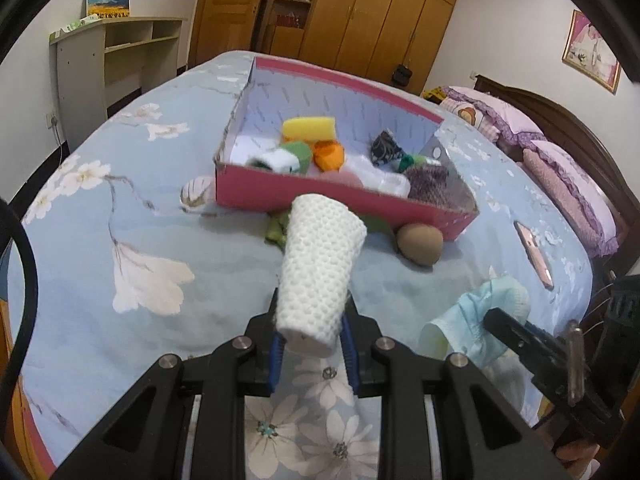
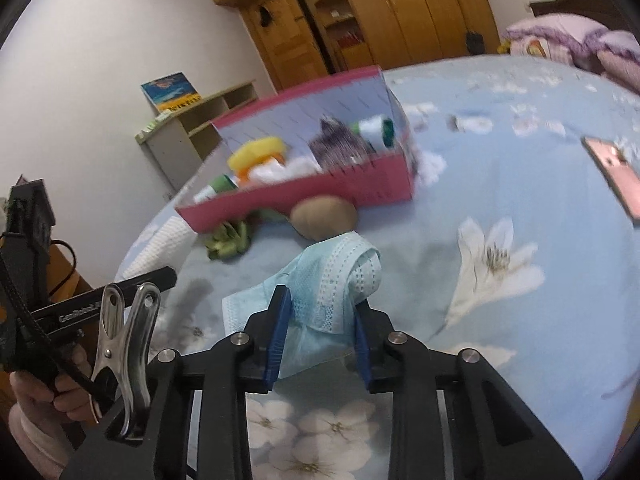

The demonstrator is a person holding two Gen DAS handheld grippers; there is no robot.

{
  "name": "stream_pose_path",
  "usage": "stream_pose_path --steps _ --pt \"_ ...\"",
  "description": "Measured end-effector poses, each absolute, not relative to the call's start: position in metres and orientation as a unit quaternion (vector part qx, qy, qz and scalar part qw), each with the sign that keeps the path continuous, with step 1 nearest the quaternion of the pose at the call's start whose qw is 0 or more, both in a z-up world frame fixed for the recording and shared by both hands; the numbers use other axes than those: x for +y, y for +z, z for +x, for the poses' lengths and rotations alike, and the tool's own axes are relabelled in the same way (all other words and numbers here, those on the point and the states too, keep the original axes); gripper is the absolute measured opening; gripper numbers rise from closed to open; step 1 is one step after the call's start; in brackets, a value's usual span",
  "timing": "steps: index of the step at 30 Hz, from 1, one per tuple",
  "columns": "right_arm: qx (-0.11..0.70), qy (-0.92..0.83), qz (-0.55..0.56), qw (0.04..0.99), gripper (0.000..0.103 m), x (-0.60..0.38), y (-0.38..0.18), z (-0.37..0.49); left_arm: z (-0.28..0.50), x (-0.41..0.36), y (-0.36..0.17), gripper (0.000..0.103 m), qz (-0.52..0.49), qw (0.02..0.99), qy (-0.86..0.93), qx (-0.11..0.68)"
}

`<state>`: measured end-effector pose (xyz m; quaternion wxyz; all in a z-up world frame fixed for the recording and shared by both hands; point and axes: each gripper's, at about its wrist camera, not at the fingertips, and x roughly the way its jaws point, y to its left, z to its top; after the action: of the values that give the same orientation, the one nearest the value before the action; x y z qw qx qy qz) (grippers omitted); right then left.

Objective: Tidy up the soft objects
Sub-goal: 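Lift the white knit cloth and the blue mask with both grippers, then carry the knit cloth and mask over the pink box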

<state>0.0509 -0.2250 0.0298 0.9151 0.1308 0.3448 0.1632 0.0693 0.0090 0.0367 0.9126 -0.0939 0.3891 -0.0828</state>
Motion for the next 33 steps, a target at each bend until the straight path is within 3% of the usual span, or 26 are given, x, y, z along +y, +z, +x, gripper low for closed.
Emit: stream_pose_path --steps 33 --pt "0.294 0.199 0.089 0.931 0.03 -0.203 0.094 0.117 0.158 0.001 0.104 0.025 -0.062 0.941 -0.091 0.32"
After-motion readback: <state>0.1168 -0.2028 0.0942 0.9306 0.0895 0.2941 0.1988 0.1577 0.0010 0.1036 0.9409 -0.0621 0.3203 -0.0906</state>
